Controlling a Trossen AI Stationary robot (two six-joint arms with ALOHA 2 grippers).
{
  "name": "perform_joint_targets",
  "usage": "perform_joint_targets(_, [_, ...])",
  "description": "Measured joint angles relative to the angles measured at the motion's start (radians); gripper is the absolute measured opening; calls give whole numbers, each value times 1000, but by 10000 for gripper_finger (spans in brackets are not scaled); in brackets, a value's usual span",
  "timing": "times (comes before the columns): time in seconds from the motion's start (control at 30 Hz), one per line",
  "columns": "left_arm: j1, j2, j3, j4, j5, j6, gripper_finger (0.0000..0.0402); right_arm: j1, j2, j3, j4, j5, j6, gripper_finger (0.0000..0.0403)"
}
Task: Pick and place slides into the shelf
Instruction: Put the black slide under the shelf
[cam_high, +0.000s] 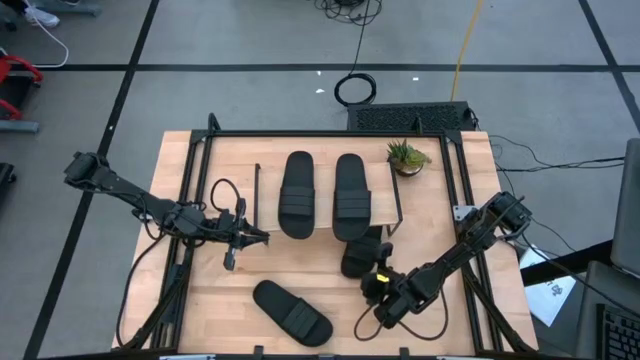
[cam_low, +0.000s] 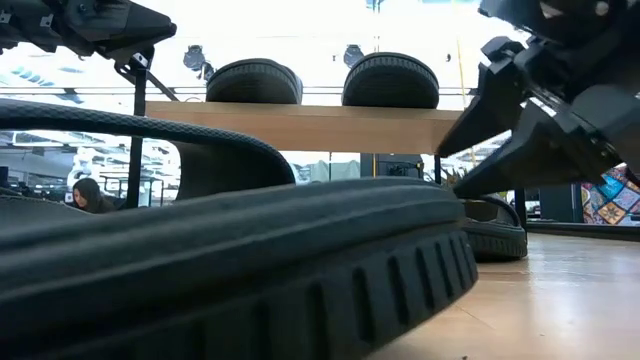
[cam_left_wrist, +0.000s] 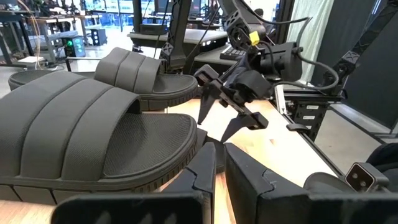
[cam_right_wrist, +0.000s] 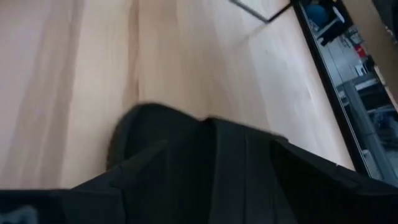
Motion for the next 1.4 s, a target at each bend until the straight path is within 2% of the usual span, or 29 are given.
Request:
perform_joint_targets(0.17, [0, 0, 0, 0, 0, 1, 33, -12, 0, -3, -98, 0, 92, 282])
perform_joint_targets(0.43, [0, 0, 0, 0, 0, 2, 33, -55, 0, -71, -86, -30, 170, 279])
perform_joint_targets(0.6, [0, 0, 0, 0, 0, 2, 33, -82, 0, -133, -23, -36, 218, 263])
perform_joint_targets(0.7, [0, 0, 0, 0, 0, 2, 33, -87, -1, -150, 11, -36, 220, 235])
perform_joint_targets(0.77, [0, 0, 0, 0, 0, 2, 33, -89, -1, -154, 30, -39, 205, 200])
perform_joint_targets(0.83, [0, 0, 0, 0, 0, 2, 33, -88, 0, -156, 36, -22, 181, 149])
perform_joint_targets(0.93, [0, 0, 0, 0, -1, 2, 33, -79, 1, -156, 41, 29, 131, 52])
perform_joint_targets(1.0, [0, 0, 0, 0, -1, 2, 33, -71, 1, -158, 56, 51, 50, 17])
perform_joint_targets(1.2, [0, 0, 0, 0, -1, 1, 33, -62, 2, -157, 95, 102, -73, 5])
perform_joint_targets(1.4, [0, 0, 0, 0, 0, 1, 33, -91, 2, -162, 96, 103, 5, 3])
